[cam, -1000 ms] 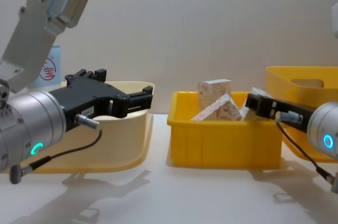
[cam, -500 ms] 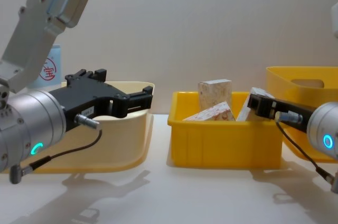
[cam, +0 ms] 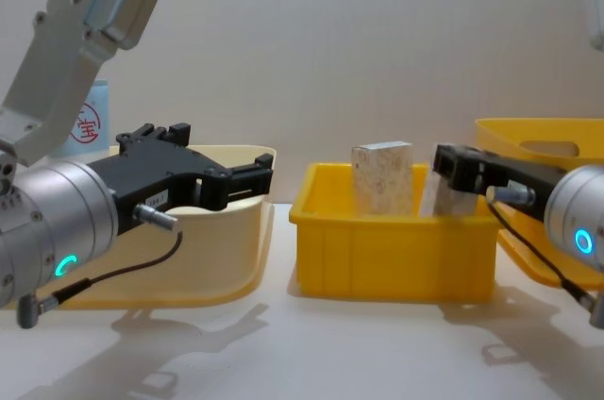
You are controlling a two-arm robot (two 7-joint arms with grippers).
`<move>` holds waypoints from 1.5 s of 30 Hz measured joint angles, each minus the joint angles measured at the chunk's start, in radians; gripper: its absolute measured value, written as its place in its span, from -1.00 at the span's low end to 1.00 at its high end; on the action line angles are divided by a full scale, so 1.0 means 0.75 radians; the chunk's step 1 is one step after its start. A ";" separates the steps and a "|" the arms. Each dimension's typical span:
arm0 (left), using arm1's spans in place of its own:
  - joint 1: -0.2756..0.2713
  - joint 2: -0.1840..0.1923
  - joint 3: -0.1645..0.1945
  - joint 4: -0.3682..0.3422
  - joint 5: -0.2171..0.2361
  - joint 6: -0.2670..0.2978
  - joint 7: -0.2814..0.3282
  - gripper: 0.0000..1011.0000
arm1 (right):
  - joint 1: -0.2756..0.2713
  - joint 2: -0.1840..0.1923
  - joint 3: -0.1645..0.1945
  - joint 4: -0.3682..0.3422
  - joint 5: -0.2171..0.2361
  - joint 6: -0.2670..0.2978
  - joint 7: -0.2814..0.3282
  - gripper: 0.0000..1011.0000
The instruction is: Bimanual collaborative sorting of washing and personal care products
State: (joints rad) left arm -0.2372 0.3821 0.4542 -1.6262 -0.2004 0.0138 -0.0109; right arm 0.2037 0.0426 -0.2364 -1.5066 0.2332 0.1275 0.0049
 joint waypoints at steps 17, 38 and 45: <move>0.000 0.000 0.000 0.000 0.000 0.000 0.000 0.99 | 0.080 0.054 -0.038 0.012 -0.075 -0.232 0.137 -0.11; 0.000 0.000 0.000 0.000 0.000 0.000 0.000 0.98 | 0.181 0.093 0.068 -0.035 -0.136 -0.401 0.141 -0.11; 0.000 0.000 0.000 0.000 0.000 0.000 0.000 0.98 | 0.167 0.105 0.128 -0.071 -0.167 -0.395 0.087 -0.11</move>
State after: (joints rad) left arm -0.2371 0.3821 0.4542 -1.6262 -0.2004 0.0138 -0.0109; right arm 0.3292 0.1211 -0.1402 -1.5598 0.1081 -0.1687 0.0698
